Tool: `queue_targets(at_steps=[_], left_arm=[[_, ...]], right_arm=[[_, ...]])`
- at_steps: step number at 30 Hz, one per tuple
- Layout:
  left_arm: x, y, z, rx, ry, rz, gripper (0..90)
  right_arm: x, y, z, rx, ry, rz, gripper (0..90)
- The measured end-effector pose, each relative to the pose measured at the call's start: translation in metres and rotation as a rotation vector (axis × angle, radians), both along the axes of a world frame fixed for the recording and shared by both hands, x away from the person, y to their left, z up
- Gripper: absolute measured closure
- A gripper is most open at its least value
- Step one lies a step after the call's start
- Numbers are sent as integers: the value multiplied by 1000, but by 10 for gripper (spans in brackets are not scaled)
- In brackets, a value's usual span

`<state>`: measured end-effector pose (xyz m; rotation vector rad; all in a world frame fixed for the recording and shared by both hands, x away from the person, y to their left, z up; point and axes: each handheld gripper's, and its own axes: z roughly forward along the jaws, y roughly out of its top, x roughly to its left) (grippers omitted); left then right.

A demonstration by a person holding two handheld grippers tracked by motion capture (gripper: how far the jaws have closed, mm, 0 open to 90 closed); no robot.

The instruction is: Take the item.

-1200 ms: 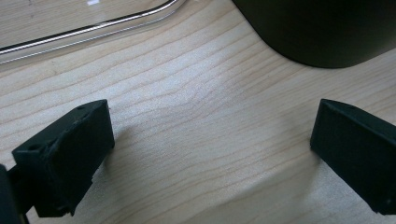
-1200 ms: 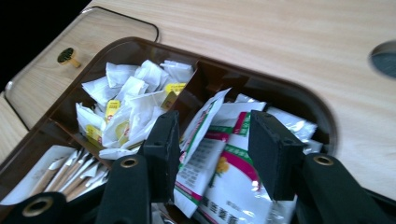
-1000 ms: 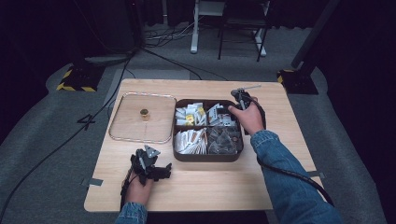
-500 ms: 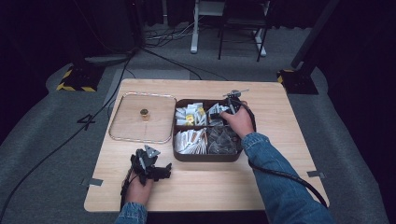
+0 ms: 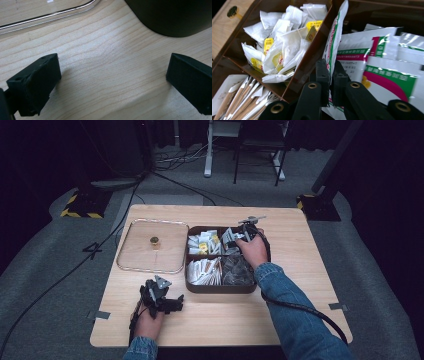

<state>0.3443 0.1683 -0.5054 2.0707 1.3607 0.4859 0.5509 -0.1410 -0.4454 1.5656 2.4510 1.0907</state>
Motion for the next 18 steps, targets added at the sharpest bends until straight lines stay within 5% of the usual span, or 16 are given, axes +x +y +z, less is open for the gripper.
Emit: queue_targets(at_steps=[18], left_arm=[[3,-2,0,-4,0,12,0]], right_arm=[[-21,-35,41,111,-86,13,885]])
